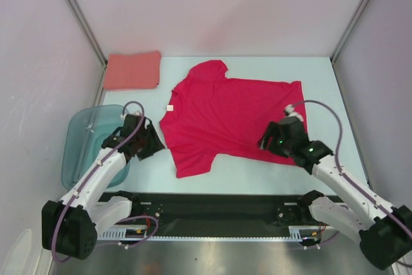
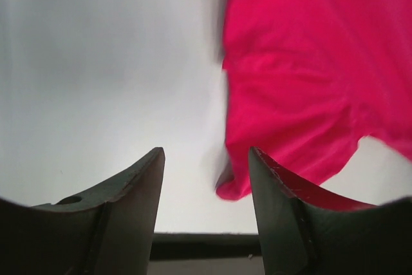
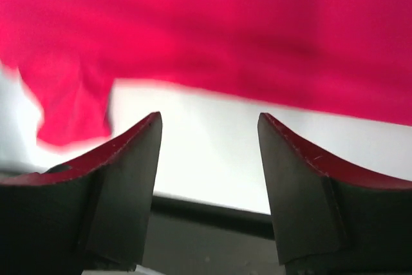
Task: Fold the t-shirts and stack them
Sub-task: Flatten the tshirt out
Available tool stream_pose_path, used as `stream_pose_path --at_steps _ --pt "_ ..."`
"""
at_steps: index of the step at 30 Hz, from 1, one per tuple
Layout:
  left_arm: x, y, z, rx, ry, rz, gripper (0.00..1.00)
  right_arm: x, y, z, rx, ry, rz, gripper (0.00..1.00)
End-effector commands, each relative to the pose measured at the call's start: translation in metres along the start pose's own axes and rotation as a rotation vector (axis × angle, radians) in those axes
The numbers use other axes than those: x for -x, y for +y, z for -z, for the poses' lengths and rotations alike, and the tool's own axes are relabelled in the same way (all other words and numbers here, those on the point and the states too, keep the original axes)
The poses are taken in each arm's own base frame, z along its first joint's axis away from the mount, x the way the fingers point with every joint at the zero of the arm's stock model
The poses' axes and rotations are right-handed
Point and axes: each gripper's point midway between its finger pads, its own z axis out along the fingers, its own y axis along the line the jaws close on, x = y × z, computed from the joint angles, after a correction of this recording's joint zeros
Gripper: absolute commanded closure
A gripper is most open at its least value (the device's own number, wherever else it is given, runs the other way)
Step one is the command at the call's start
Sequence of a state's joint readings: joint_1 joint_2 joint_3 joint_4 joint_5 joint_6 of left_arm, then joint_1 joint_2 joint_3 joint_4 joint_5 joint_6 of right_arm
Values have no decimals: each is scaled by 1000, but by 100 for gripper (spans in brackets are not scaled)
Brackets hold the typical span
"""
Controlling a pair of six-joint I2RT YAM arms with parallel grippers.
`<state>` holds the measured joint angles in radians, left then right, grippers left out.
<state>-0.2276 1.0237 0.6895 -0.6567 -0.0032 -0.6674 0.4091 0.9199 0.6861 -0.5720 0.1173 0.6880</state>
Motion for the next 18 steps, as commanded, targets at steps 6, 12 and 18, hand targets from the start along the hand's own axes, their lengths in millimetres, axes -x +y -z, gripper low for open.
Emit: stream_pose_path --at_steps 6,12,18 --pt "-70 -22 9 -102 150 6 34 -123 130 -17 482 220 239 32" --pt "-107 -10 -2 -50 219 15 41 -175 165 -33 552 309 308 34" --pt "-111 -18 -11 -83 207 -18 43 -195 168 -44 557 351 306 42"
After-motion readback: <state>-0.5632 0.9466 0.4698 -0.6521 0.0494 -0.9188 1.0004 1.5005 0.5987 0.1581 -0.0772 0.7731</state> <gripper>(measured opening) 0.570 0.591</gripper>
